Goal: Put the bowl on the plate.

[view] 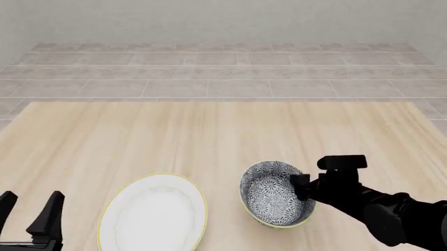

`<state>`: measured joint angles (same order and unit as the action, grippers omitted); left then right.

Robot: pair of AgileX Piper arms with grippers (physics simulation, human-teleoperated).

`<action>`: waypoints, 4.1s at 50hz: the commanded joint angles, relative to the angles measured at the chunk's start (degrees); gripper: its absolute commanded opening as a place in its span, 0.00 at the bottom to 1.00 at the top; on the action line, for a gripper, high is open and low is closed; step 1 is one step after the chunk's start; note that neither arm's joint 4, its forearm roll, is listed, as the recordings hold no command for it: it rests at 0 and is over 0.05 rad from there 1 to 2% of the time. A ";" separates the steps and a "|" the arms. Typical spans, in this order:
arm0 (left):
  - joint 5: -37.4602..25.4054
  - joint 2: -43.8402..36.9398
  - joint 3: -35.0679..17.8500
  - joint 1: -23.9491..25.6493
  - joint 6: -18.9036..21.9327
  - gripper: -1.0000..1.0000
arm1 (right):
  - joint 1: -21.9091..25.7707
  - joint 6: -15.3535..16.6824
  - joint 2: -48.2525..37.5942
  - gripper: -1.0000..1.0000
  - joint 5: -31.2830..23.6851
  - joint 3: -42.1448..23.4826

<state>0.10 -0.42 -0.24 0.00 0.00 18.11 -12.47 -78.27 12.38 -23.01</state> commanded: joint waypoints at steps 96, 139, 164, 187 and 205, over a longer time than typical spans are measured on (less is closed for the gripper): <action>0.00 0.00 0.00 0.00 0.00 1.00 | -0.60 -1.70 -4.31 0.00 6.18 2.72; 0.00 0.00 0.00 0.00 0.00 1.00 | 4.34 -5.49 11.60 0.00 -3.63 -2.91; 0.00 0.00 0.00 0.00 0.00 1.00 | 7.01 -4.23 15.24 0.00 -12.12 -12.16; 0.00 0.00 0.00 0.00 0.00 1.00 | 12.00 -2.70 9.78 0.00 -12.02 -19.14; 0.00 0.00 0.00 0.00 0.00 1.00 | 15.32 -2.20 4.95 0.00 -11.39 -23.42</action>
<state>0.10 -0.42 -0.24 0.00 0.00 31.51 -14.59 -71.14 0.83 -43.80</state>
